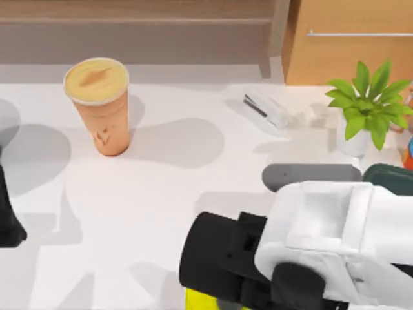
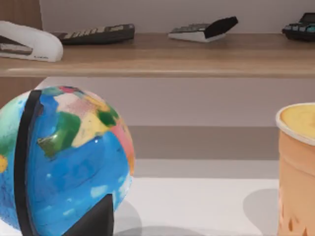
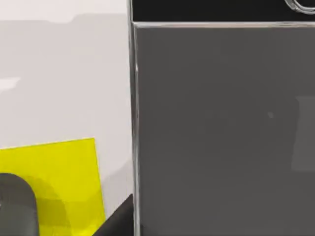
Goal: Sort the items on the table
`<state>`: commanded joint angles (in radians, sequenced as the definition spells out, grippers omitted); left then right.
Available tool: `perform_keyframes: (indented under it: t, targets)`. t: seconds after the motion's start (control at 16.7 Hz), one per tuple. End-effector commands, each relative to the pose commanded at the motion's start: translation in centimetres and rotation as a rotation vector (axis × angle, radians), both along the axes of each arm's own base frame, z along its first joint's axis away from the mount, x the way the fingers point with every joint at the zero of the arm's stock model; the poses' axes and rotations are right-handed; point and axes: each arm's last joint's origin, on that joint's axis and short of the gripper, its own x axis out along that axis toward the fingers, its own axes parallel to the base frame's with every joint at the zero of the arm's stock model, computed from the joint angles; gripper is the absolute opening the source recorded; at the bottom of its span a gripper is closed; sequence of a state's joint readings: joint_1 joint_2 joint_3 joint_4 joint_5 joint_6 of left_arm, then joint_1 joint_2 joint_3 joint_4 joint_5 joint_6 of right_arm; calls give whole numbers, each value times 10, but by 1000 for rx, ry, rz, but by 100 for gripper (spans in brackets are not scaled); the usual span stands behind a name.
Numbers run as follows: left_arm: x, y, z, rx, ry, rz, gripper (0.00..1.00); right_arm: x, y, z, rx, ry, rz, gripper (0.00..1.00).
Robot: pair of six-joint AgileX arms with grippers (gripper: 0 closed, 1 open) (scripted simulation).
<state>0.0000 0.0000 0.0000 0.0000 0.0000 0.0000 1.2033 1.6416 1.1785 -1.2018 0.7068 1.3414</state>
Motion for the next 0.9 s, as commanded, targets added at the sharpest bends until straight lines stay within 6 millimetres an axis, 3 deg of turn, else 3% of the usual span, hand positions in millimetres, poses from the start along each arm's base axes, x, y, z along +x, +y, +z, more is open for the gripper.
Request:
perform_keyframes:
  t: [0.18,0.42,0.9]
  targets:
    - [0,0,0,0,0,0,100,-30,-35,8,22,-234,-14,0]
    - [0,0,0,0,0,0,100,-47,-70,15,93,-438,-30,0]
    - [0,0,0,0,0,0,100,-48,-76,18,114,-466,-30,0]
